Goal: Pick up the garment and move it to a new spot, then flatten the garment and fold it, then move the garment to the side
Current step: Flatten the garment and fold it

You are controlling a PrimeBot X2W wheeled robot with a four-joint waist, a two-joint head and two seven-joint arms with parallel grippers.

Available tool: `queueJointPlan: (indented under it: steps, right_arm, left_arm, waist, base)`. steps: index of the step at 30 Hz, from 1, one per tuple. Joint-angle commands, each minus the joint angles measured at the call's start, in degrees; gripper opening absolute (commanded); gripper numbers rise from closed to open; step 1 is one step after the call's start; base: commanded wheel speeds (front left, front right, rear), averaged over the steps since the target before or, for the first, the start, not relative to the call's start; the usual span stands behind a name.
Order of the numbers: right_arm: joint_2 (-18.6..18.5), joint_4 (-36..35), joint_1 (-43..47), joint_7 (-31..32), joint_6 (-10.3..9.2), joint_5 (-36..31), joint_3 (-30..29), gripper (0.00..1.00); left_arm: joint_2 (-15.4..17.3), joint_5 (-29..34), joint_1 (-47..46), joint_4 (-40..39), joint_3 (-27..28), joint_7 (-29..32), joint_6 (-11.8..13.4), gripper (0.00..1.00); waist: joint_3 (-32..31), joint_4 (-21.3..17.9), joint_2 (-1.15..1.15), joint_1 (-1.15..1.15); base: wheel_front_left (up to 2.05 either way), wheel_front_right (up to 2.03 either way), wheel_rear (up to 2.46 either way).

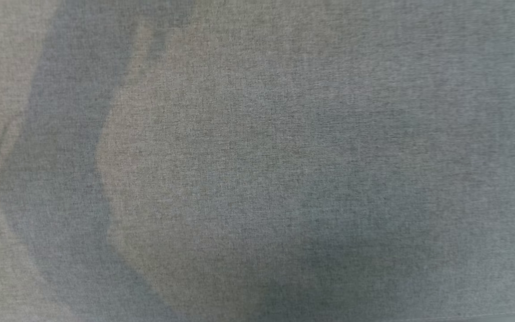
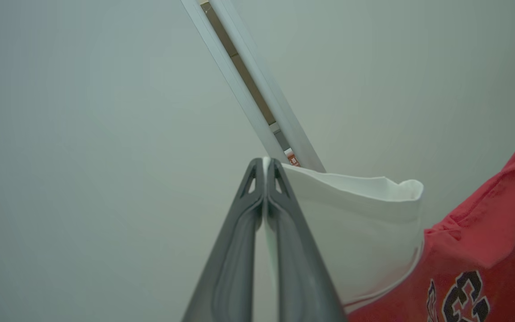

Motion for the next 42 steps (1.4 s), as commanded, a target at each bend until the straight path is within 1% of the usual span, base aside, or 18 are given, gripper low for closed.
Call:
queueJointPlan:
  steps: [1,4,7,11,12,14,18,23,26,28,35,42]
  right_arm:
    - [-0.22,0.04,1.40,-0.45,-0.08,0.34,-0.17,0.00]
    - [-0.33,-2.33,6.04,-0.40,-0.07,1.17,-1.70,0.00]
    - [-1.46,-5.83,11.98,-0.42,-0.08,1.80,-4.51,0.00]
    - [-1.91,-11.68,23.54,-0.39,-0.07,2.59,-11.00,0.00]
    - [-1.91,-13.59,26.87,-0.39,-0.07,2.76,-13.40,0.00]
    - [-1.59,-16.37,33.54,-0.40,-0.07,3.00,-17.23,0.00]
    - [0.09,-21.42,46.94,-0.40,-0.08,2.90,-23.16,0.00]
    - [3.98,-26.14,62.91,-0.41,-0.09,1.73,-31.77,0.00]
    - [6.18,-27.65,69.82,-0.41,-0.09,1.46,-34.58,0.00]
    - [7.23,-28.49,73.63,-0.41,-0.09,1.30,-35.90,0.00]
    - [11.37,-31.15,84.86,-0.40,-0.09,0.85,-38.37,0.00]
    - [12.73,-34.56,94.50,-0.40,-0.09,-0.23,-40.95,0.00]
  left_arm:
    - [-0.14,-0.04,3.46,-1.58,0.89,0.00,-0.43,0.00]
    - [-0.23,0.17,11.46,-5.99,3.15,-0.01,-1.13,0.00]
    - [-0.49,-0.56,19.62,-11.16,5.11,-0.02,-1.80,0.00]
    - [0.17,-2.81,31.74,-17.80,7.22,-0.02,-2.27,0.00]
    - [0.61,-3.35,35.05,-19.29,8.02,-0.02,-2.34,0.00]
    - [1.13,-4.22,40.94,-21.82,9.06,-0.02,-2.40,0.00]
    - [2.65,-5.46,52.01,-25.02,8.96,-0.02,-2.41,0.00]
    - [2.32,-6.41,62.87,-24.84,8.41,-0.02,-2.34,0.00]
    - [2.57,-6.54,67.88,-24.29,7.62,-0.02,-2.34,0.00]
    - [2.92,-6.28,70.89,-23.65,7.09,-0.03,-2.33,0.00]
    - [0.75,-8.26,82.36,-23.41,7.38,-0.02,-2.34,0.00]
    - [-0.60,-8.02,91.95,-25.37,8.28,-0.02,-2.32,0.00]
  waist:
    - [3.73,2.15,0.00,-0.02]
    - [3.06,2.60,0.00,-0.02]
    - [1.16,2.83,0.00,-0.02]
    - [-3.21,2.93,0.00,-0.02]
    - [-4.48,2.81,0.00,-0.02]
    - [-6.81,2.48,0.00,-0.02]
    - [-11.32,2.22,0.00,-0.02]
    - [-16.67,2.77,0.00,-0.02]
    - [-19.07,2.81,0.00,-0.02]
    - [-20.60,2.80,0.00,-0.02]
    - [-24.96,2.10,0.00,-0.02]
    - [-27.37,1.79,0.00,-0.02]
  base:
    - [0.00,0.00,0.00]
    - [0.00,0.00,0.00]
    - [0.00,0.00,0.00]
    - [0.00,0.00,0.00]
    - [0.00,0.00,0.00]
    - [0.00,0.00,0.00]
    - [0.00,0.00,0.00]
    - [0.00,0.00,0.00]
    - [0.00,0.00,0.00]
    - [0.00,0.00,0.00]
    - [0.00,0.00,0.00]
    - [0.00,0.00,0.00]
